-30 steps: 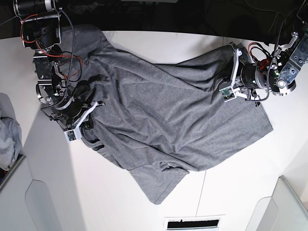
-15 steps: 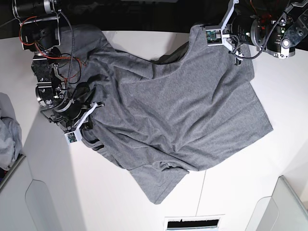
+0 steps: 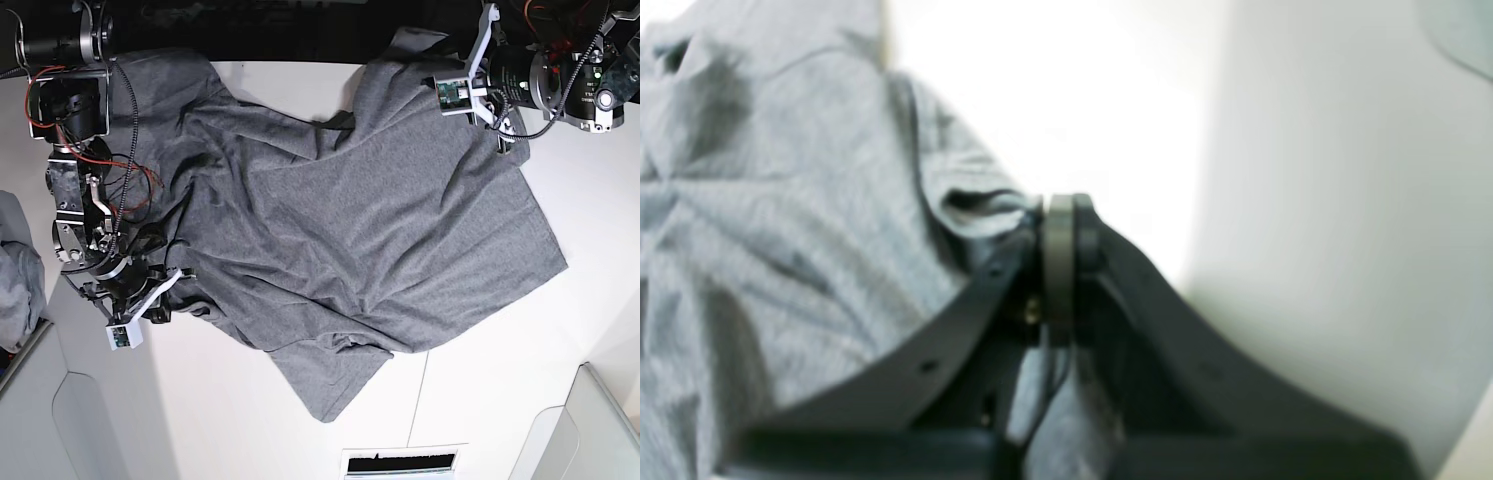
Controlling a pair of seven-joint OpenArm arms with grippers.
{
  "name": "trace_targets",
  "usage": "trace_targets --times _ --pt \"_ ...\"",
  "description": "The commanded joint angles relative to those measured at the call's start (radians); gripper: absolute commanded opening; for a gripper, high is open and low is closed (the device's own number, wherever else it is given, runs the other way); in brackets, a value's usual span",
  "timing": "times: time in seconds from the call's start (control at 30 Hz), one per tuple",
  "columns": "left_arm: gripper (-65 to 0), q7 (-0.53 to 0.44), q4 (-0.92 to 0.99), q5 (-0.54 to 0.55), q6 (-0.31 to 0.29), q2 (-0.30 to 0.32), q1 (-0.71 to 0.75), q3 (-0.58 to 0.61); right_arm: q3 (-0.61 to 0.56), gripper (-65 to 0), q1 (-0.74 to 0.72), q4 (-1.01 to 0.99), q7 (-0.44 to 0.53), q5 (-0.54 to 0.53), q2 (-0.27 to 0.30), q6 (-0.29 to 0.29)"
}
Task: Layout the t-shirt on the table in an organized manner, then fold the t-shirt properly
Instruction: 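Drag the shirt shoulder with the left gripper away from the right gripper, then move the left gripper onto the shirt collar and grasp it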
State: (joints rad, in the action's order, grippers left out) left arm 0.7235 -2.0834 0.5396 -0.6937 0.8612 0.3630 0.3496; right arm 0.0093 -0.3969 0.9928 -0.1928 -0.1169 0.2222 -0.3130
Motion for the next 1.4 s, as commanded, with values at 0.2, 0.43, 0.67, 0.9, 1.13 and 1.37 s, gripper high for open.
trace_targets --times 0.2,0.43,0.67,0.9,1.13,1.37 --pt "-40.9 -0.182 0.212 -0.066 0.163 -0.082 -0.114 -0.166 0.003 -65.0 -0.028 -0.003 0.016 -0.018 -0.066 -0.062" --pt "-40.9 -0.183 0.733 -0.065 0.166 -0.243 -0.387 -0.167 0.002 -65.0 -0.027 -0.009 0.016 0.061 -0.109 -0.058" --pt "-41.0 -0.181 1.085 -0.106 0.18 -0.27 -0.528 -0.166 0.002 -65.0 -0.026 -0.158 0.026 0.095 -0.093 -0.093" --pt "-41.2 -0.165 1.237 -0.164 0.309 -0.301 -0.734 -0.166 0.002 -65.0 -0.023 -0.168 0.035 0.028 0.019 -0.095" --pt "-41.2 -0.142 1.284 -0.163 0.308 -0.352 -0.855 -0.156 0.002 -65.0 0.02 -0.151 0.022 -0.011 0.041 -0.096" --pt "-41.1 -0.108 1.267 -0.146 0.307 -0.359 -0.895 -0.087 0.025 -65.0 0.06 -0.006 0.024 -0.121 0.04 -0.095"
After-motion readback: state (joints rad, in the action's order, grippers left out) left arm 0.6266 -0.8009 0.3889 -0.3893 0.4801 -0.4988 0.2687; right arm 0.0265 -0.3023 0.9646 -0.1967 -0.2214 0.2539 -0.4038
